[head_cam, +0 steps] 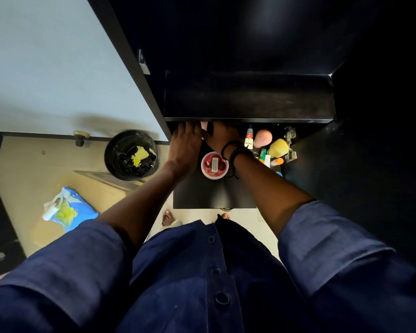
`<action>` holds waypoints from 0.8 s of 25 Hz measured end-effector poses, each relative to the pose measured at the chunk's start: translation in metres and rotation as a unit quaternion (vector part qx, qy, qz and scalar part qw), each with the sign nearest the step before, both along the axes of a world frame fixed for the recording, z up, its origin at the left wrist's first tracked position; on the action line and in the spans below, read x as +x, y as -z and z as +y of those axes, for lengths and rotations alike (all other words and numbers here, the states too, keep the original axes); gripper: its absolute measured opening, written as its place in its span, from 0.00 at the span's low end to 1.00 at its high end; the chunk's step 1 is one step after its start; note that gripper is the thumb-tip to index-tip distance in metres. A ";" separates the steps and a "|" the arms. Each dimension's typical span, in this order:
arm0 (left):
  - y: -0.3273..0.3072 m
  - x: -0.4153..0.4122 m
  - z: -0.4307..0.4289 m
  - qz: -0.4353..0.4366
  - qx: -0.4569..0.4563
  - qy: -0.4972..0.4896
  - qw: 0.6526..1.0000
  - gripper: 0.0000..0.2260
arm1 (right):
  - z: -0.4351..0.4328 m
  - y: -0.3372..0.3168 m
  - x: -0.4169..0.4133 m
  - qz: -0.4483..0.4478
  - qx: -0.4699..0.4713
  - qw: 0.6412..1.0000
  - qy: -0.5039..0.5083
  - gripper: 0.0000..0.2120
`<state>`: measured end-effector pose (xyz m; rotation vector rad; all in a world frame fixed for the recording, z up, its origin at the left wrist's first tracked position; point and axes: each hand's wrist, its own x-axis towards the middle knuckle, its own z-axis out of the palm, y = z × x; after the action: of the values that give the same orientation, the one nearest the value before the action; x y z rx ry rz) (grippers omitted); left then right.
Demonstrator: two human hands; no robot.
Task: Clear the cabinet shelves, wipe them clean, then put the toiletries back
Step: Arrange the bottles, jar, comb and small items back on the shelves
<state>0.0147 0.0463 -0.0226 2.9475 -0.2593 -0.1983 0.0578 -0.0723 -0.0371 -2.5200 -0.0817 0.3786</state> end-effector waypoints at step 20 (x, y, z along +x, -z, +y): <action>-0.019 -0.009 -0.011 -0.018 -0.083 -0.022 0.996 0.17 | -0.005 0.003 -0.038 -0.047 0.109 0.990 0.071 0.14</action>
<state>0.0057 0.0350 -0.0035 2.7914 -0.2035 -0.1122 0.0197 -0.0770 -0.0397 -2.3104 0.0194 0.1822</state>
